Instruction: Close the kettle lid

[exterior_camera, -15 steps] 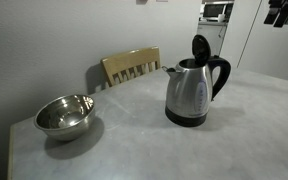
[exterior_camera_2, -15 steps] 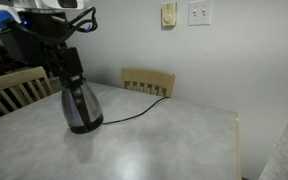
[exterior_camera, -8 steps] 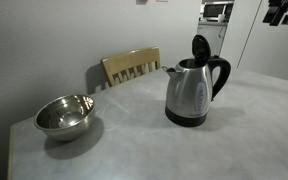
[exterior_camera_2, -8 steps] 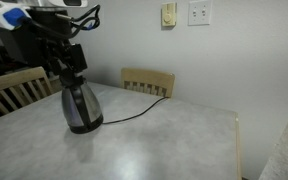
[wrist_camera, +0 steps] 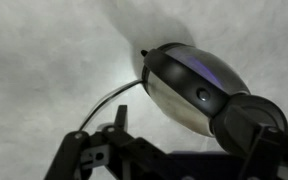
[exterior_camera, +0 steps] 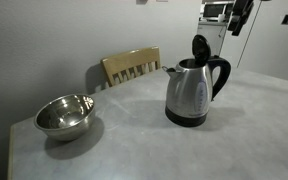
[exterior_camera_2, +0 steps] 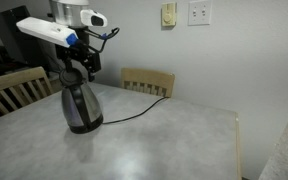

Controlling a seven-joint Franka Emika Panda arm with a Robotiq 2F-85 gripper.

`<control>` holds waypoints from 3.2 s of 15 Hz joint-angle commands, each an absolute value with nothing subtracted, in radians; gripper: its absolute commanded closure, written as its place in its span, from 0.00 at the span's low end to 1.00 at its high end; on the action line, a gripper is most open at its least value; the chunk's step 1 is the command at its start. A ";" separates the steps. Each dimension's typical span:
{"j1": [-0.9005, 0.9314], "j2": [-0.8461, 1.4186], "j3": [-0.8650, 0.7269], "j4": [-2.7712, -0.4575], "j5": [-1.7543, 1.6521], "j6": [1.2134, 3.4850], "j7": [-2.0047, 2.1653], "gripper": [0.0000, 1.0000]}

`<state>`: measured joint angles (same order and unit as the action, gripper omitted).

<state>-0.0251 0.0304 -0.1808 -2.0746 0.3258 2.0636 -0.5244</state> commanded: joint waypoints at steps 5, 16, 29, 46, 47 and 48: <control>-0.068 0.236 -0.055 -1.885 0.594 2.097 -0.484 0.00; -0.046 0.142 -0.045 -2.011 0.660 2.334 -0.120 0.76; -0.056 0.100 -0.048 -2.096 0.646 2.136 0.186 1.00; -0.068 0.326 -0.027 -1.823 0.555 1.960 -0.213 1.00; -0.070 0.342 -0.022 -1.801 0.551 1.944 -0.229 1.00; -0.073 0.356 -0.016 -1.782 0.550 1.923 -0.246 1.00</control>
<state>-0.0407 0.2923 -0.0502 -1.8699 0.5652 1.9924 -0.1907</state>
